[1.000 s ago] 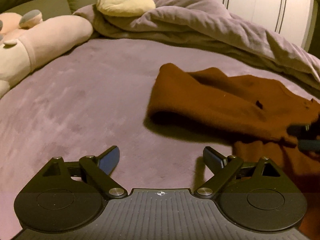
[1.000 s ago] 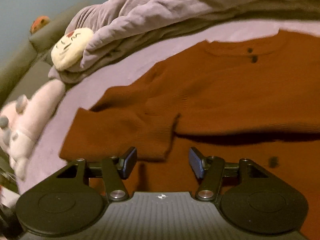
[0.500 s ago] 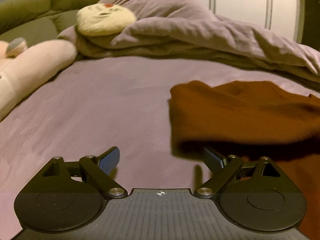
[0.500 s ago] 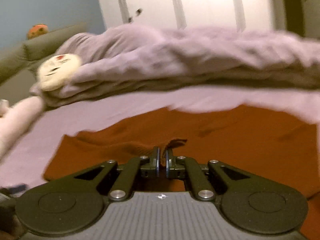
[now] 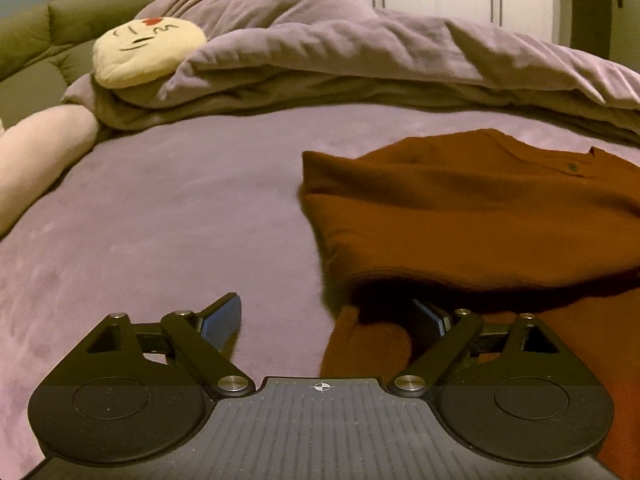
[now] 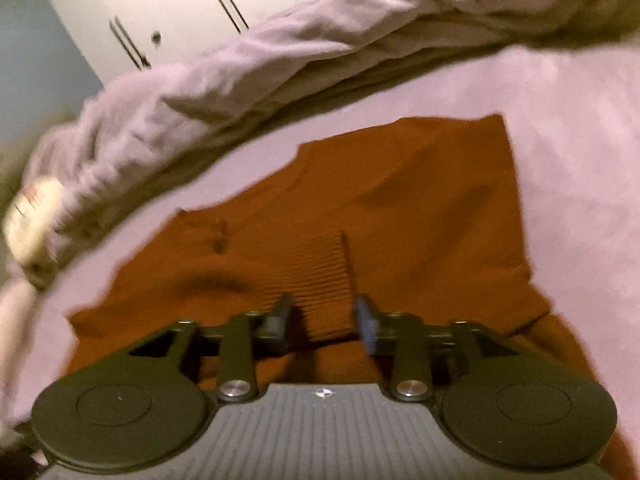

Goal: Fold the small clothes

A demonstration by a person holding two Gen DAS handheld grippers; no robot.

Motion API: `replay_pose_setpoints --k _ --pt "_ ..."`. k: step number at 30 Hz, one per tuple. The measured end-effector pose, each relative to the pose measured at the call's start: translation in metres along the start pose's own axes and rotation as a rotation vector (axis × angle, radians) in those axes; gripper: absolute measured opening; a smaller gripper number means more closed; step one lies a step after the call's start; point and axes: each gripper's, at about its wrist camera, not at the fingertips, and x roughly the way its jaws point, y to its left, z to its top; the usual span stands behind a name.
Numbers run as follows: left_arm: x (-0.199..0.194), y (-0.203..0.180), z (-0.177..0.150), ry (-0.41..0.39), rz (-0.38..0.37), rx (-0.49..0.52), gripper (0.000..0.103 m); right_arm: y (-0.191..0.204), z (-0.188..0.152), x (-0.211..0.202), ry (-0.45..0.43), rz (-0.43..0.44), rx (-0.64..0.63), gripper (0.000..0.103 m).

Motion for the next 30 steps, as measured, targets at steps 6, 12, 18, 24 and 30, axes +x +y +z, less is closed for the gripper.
replay_pose_setpoints --k 6,12,18,24,30 --pt "-0.001 -0.007 0.004 -0.006 0.027 0.028 0.095 0.025 0.006 0.020 0.005 0.009 -0.102 0.030" --pt "0.001 -0.012 0.004 -0.013 0.058 0.038 0.096 0.052 0.012 0.001 -0.071 -0.063 -0.313 0.013" --pt "0.006 -0.016 0.004 -0.019 0.080 0.037 0.097 0.052 0.021 -0.022 -0.224 -0.256 -0.476 0.012" --pt "0.009 -0.020 0.003 -0.022 0.085 0.053 0.100 0.024 0.022 -0.022 -0.216 -0.349 -0.490 0.012" --pt "0.009 -0.019 0.005 -0.012 0.085 0.051 0.101 0.005 0.012 -0.009 -0.172 -0.407 -0.449 0.012"
